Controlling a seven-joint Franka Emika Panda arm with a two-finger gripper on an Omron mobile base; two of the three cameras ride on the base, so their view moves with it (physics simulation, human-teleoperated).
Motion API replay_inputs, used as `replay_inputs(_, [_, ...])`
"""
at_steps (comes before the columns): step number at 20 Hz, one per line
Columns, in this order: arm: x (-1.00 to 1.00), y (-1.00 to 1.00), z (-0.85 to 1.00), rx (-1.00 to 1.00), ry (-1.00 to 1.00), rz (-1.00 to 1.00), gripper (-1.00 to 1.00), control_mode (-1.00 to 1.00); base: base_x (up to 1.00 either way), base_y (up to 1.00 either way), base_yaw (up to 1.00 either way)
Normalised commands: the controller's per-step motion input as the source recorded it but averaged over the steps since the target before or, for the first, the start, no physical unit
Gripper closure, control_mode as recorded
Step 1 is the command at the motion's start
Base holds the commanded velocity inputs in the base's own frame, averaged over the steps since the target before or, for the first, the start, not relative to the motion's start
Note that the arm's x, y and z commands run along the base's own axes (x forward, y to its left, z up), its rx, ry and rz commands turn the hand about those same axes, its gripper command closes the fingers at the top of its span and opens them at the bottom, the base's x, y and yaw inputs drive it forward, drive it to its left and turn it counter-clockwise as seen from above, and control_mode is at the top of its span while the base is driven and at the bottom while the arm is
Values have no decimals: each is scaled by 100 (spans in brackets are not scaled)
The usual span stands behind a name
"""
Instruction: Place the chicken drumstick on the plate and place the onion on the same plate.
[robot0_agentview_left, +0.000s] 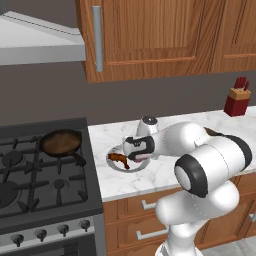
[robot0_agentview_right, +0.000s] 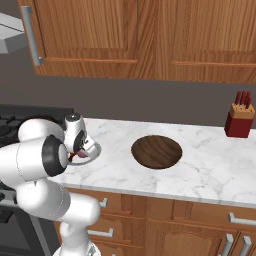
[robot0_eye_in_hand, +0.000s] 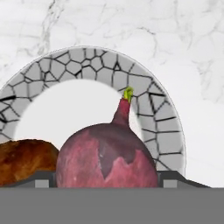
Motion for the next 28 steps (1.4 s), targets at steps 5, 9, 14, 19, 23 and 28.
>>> replay_inputs(5, [9,8,-11,0,0,0,100,-100,0,0,0])
replay_inputs(9, [4,3,-8,0,0,0,100,-100,0,0,0])
replay_inputs(14, [3,1,-7,0,0,0,-100,-100,0,0,0])
replay_inputs(19, [0,0,3,0,0,0,-100,-100,0,0,0])
replay_inputs(23, [0,0,22,0,0,0,-100,-100,0,0,0])
replay_inputs(28, [-3,0,48,0,0,4,-100,-100,0,0,0])
